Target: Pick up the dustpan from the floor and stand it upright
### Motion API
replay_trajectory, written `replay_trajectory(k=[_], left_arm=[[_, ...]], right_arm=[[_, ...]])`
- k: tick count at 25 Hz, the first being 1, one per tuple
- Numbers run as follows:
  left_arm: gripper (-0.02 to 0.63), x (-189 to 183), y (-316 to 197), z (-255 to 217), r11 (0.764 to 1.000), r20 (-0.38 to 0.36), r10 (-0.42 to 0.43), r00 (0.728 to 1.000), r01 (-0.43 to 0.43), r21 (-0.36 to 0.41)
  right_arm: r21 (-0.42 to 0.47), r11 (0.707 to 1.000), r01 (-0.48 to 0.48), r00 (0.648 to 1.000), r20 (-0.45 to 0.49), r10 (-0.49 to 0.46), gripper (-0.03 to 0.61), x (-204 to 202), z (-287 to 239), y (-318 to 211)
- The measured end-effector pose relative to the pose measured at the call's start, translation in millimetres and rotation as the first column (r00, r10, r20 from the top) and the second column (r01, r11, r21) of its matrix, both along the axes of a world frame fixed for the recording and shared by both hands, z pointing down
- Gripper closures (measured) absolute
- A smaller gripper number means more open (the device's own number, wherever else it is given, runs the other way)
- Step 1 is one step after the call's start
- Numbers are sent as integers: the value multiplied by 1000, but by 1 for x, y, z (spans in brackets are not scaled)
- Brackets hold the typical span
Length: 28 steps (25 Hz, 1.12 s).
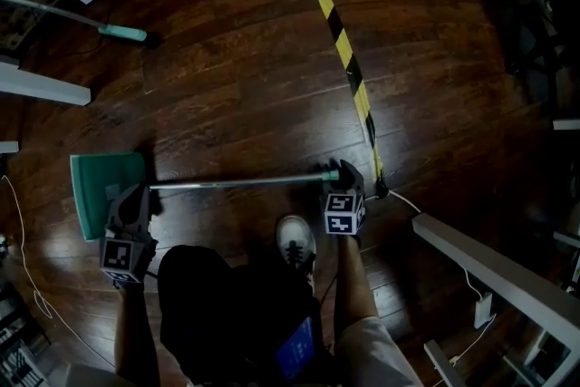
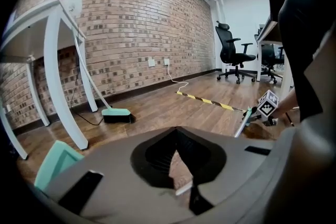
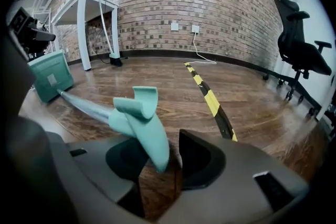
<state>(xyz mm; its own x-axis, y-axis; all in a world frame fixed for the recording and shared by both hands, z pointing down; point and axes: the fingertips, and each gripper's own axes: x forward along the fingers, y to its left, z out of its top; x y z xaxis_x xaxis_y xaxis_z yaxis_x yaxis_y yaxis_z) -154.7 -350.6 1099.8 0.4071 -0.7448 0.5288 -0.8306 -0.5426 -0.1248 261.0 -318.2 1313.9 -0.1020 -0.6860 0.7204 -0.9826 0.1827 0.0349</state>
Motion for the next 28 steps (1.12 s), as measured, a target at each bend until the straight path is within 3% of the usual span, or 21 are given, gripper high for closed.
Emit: replay_trajectory(k=[4, 11, 18, 28], left_arm=[[609, -4, 4, -3, 1000, -7, -9, 1000, 9, -6], [609, -13, 9, -34, 997, -40, -72, 997, 72, -7], [609, -16, 18, -145, 996, -88, -85, 992, 87, 9], [609, -33, 25, -311, 987, -115, -159, 981, 155, -39]], right_arm=[[-23, 1000, 18, 1000, -24, -18, 518, 0, -2, 6], [-39, 999, 1, 998, -66, -4, 518, 7, -51, 11], [-38, 997, -64, 979, -194, 56, 518, 31, -179, -8], [-111, 994, -22, 931, -365, -20, 513, 34, -343, -33]])
